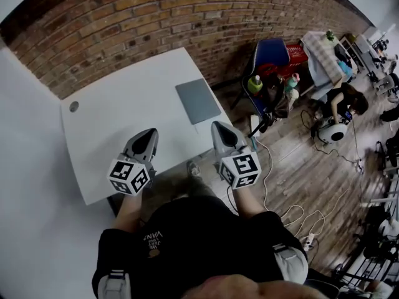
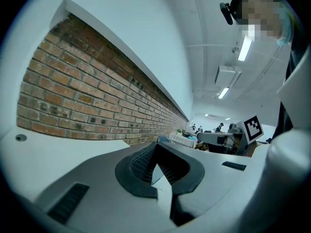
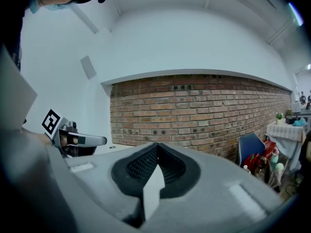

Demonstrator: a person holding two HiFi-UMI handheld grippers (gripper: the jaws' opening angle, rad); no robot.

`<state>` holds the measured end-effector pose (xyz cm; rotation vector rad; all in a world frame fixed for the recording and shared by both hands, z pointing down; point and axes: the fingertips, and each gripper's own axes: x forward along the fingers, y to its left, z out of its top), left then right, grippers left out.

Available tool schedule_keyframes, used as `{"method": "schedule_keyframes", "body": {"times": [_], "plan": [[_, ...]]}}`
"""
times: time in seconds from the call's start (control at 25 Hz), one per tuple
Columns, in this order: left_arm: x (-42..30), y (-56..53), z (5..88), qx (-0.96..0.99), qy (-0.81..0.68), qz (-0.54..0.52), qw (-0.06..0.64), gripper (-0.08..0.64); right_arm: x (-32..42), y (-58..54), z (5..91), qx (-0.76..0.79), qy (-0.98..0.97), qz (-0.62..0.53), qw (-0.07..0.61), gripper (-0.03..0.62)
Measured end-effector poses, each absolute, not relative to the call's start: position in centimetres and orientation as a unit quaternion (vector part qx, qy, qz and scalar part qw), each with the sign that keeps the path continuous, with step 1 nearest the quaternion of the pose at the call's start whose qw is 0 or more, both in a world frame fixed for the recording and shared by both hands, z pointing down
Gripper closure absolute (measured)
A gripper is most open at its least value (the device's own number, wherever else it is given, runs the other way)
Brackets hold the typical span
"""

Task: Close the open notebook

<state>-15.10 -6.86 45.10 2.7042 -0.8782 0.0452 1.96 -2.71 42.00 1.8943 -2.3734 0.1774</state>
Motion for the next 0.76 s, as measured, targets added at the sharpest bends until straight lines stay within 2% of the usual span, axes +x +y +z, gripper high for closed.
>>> {"method": "schedule_keyframes", "body": {"times": [0.76], "plan": [[-16.7, -4.6, 44.7, 0.943, -0.308, 0.02, 0.126, 0.549, 0.2, -0.9, 42.6, 0.618, -0.782, 0.062, 0.056, 0.596]]}}
